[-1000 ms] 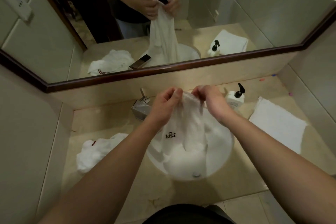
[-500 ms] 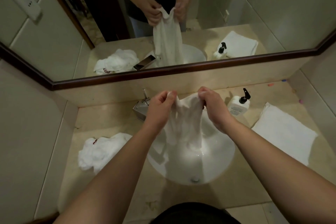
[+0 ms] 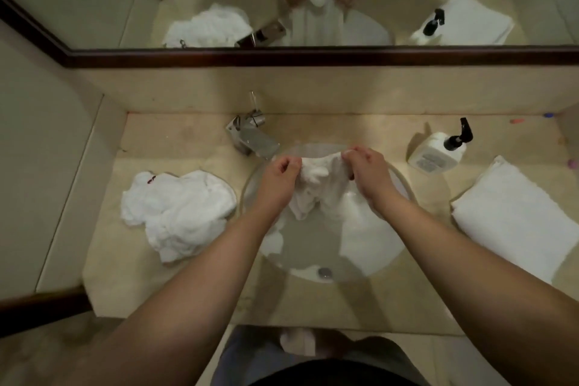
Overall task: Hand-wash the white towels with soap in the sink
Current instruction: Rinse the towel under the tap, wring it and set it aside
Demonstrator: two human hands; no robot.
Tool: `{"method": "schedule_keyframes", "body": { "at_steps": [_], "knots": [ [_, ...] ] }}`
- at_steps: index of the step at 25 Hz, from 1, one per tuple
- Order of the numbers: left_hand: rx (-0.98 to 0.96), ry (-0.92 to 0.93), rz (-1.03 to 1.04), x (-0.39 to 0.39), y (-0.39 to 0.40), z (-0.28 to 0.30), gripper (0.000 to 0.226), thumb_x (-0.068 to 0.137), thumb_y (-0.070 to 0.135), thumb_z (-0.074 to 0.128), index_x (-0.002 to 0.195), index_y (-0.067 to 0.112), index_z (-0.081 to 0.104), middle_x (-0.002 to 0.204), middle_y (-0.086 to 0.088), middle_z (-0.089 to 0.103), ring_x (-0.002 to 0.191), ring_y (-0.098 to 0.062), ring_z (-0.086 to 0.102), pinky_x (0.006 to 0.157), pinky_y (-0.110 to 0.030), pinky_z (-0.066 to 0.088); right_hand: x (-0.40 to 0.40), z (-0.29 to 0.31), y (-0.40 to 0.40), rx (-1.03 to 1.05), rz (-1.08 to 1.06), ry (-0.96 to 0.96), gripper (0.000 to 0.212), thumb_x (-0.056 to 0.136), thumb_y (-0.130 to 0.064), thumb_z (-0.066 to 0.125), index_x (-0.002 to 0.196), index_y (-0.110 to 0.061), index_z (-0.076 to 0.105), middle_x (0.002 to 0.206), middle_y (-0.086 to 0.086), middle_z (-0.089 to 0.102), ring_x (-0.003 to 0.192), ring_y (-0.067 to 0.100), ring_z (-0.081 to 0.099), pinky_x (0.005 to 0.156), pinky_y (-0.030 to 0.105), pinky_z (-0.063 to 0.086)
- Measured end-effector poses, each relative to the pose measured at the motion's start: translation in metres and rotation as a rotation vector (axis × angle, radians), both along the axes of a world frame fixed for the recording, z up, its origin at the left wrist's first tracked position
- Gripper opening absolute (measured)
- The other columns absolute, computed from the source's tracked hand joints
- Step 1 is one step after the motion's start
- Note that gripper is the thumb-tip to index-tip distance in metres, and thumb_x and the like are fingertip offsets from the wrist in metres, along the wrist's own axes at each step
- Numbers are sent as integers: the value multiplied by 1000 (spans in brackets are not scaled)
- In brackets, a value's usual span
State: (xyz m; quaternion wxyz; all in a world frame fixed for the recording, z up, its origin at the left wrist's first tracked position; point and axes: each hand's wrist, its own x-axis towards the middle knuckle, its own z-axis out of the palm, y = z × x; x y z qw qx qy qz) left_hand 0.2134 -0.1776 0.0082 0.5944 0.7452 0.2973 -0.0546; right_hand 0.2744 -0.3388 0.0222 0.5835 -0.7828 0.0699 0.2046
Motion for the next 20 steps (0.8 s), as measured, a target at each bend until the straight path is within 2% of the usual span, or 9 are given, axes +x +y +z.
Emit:
{"method": "schedule_keyframes", "body": {
  "at_steps": [2,4,8,10,12,14,15,18,20],
  "knots": [
    [-14,58,64,2,0,-30,29,103,29,50,78,17,58,67,6,50,53,1,42,56,-20,36,2,-30,2,-57,31,56,22,91,-16,58,69,-14,57,65,3,50,60,12,45,60,28,36],
    [-54,110,110,6,5,-60,29,103,31,50,79,18,60,70,4,55,62,-7,48,64,-26,40,3,-59,4,-82,29,92,19,91,-17,61,73,-12,61,67,5,54,63,14,48,63,28,39],
    [-91,178,166,16,16,-109,29,104,34,48,103,12,67,93,-6,66,84,-18,60,78,-31,47,15,-113,11,-153,93,144,16,92,-20,63,77,-15,67,76,5,63,68,16,56,66,32,47],
    [-75,202,195,25,21,-126,35,104,37,47,114,8,65,103,-10,66,95,-23,62,78,-28,44,29,-136,14,-201,112,131,12,90,-21,65,79,-17,69,81,11,67,75,22,61,76,41,53],
    [-36,244,169,38,25,-140,41,103,40,48,122,7,61,117,-15,65,109,-28,62,85,-30,44,43,-153,17,-265,127,106,13,91,-21,64,98,-14,73,101,16,71,96,30,66,91,47,53],
    [27,257,145,49,29,-155,45,101,41,51,129,7,58,127,-14,63,118,-28,60,96,-32,45,48,-165,20,-357,136,86,35,94,-21,60,127,-10,64,127,15,63,119,30,58,103,43,46],
    [53,238,119,52,30,-165,44,100,40,53,132,9,58,130,-12,62,120,-27,59,101,-31,43,46,-171,23,-404,126,56,40,94,-21,59,132,-9,60,132,14,59,124,29,55,105,40,44],
    [124,154,-53,42,24,-192,34,97,37,56,123,18,66,126,-4,64,114,-18,60,102,-32,46,27,-195,30,-539,126,-62,37,92,-26,60,124,-8,65,121,15,62,117,30,56,93,31,44],
    [192,134,-159,31,19,-216,36,90,38,63,116,14,71,117,-7,68,109,-24,63,98,-37,49,10,-210,34,-644,124,-76,41,90,-36,63,119,-7,67,113,15,62,113,30,54,87,32,43]
  ]
}}
